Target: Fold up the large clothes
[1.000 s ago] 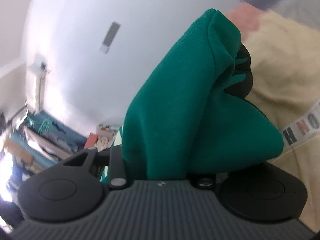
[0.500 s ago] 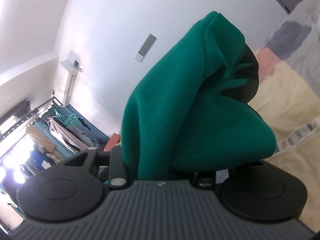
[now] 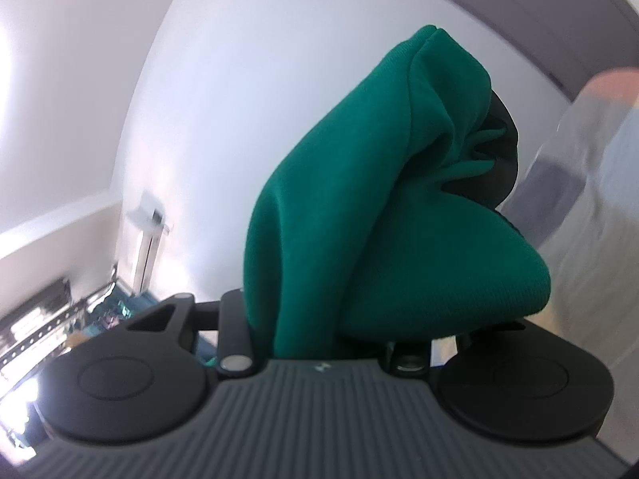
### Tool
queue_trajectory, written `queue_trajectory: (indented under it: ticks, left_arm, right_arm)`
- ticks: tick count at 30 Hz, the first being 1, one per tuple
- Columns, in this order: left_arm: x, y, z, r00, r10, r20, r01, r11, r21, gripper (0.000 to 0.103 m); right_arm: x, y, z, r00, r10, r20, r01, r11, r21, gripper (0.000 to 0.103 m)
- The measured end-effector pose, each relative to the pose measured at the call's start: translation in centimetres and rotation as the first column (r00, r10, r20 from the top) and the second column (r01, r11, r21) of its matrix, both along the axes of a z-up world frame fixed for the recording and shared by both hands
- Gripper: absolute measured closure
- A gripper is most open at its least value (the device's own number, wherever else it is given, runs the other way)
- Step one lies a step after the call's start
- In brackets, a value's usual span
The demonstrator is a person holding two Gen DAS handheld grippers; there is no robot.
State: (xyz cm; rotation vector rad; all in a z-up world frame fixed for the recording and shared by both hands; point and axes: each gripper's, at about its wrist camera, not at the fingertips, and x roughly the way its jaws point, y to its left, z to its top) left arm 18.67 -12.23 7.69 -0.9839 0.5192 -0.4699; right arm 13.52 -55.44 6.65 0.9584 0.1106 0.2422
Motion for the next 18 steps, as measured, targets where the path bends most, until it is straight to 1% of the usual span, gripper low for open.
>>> queue_trajectory:
  ticks: [2, 5, 6, 9, 11, 12, 14, 16, 17, 18]
  left_arm:
    - [2.6, -2.6, -0.2, 0.999, -0.024, -0.024, 0.024, 1.000, 0.003, 0.054]
    - [6.0, -6.2, -1.1, 0.998, -0.066, -0.022, 0.067, 0.996, 0.053, 0.054]
    - [6.7, -7.6, -1.6, 0.997, -0.077, -0.023, 0.079, 0.995, 0.059, 0.054]
    - [9.6, -10.2, -4.7, 0.994, -0.103, -0.037, 0.104, 0.993, 0.047, 0.054]
    - [11.1, -11.5, -7.4, 0.994, -0.111, -0.017, 0.112, 0.992, 0.059, 0.054]
    - [12.2, -12.5, -8.9, 0.993, -0.114, -0.020, 0.115, 0.991, 0.068, 0.054]
    - [13.8, -13.8, -12.2, 0.992, -0.115, -0.056, 0.119, 0.990, 0.080, 0.054]
    - [14.8, -14.5, -15.3, 0.988, -0.114, -0.102, 0.124, 0.987, 0.097, 0.054]
    - [15.1, -14.4, -16.7, 0.987, -0.113, -0.115, 0.124, 0.988, 0.097, 0.054]
    - [15.1, -14.4, -17.9, 0.988, -0.110, -0.105, 0.119, 0.989, 0.088, 0.053]
  right_arm:
    - [1.0, -2.3, -0.2, 1.000, -0.027, -0.005, 0.027, 1.000, -0.003, 0.057]
    - [2.7, -5.0, -1.3, 0.998, -0.066, -0.026, 0.065, 0.998, -0.010, 0.057]
    - [3.3, -5.8, -1.9, 0.997, -0.077, -0.031, 0.076, 0.997, -0.010, 0.057]
    - [5.3, -7.9, -4.3, 0.993, -0.107, -0.047, 0.107, 0.994, -0.009, 0.057]
    - [6.8, -9.1, -7.0, 0.991, -0.119, -0.059, 0.120, 0.993, 0.004, 0.057]
    - [7.4, -9.8, -8.6, 0.989, -0.125, -0.073, 0.127, 0.992, 0.019, 0.057]
    - [8.6, -10.8, -12.0, 0.984, -0.133, -0.117, 0.139, 0.989, 0.048, 0.057]
    - [9.5, -11.3, -15.4, 0.976, -0.141, -0.164, 0.152, 0.987, 0.057, 0.057]
    - [9.7, -11.5, -17.0, 0.973, -0.142, -0.184, 0.157, 0.985, 0.066, 0.057]
    - [9.8, -11.6, -18.6, 0.971, -0.147, -0.191, 0.164, 0.984, 0.077, 0.057]
